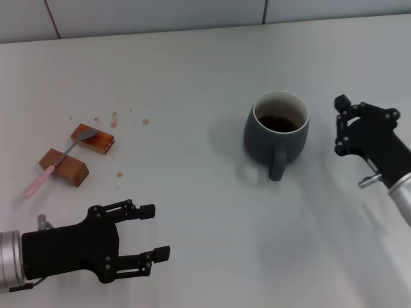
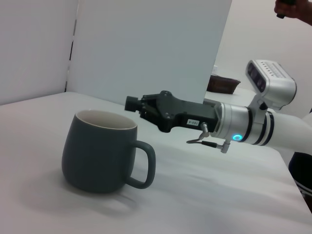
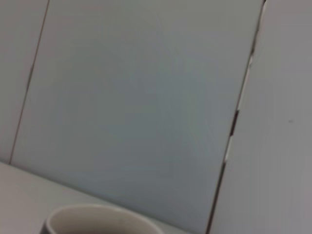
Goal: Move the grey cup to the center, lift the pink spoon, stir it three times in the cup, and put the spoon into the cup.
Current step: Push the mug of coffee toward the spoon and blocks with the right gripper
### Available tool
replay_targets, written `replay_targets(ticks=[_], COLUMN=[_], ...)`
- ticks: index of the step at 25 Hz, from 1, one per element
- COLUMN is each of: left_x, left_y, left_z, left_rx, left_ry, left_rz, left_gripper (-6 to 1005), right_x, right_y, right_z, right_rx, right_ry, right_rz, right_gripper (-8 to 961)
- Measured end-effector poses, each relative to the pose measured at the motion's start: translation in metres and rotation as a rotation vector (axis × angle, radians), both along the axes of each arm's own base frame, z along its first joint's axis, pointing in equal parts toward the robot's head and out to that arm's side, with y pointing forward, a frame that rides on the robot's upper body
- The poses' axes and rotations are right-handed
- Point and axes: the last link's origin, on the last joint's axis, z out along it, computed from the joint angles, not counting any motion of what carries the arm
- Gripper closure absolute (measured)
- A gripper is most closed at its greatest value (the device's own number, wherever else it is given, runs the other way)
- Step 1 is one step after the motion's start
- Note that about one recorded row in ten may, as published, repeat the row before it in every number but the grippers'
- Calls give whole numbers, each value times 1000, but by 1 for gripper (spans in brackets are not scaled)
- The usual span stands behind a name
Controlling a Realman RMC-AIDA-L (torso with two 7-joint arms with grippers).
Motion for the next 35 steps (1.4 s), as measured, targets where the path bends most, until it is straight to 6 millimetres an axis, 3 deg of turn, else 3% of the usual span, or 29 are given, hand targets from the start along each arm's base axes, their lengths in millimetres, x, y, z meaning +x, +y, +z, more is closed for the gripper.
replay_targets(ticks=[13,35], left_x=[1,0], left_y=[1,1], left_z=[1,1], left_rx=[9,12], left_ry=[-6,-2], left_rz=[0,0], left_gripper=[202,202], right_x=[-16,-75], right_y=[13,32], right_z=[-25,-68], right_rx=[-119,-305], right_ry=[-18,-5], right_rz=[-13,80], right_gripper=[947,947])
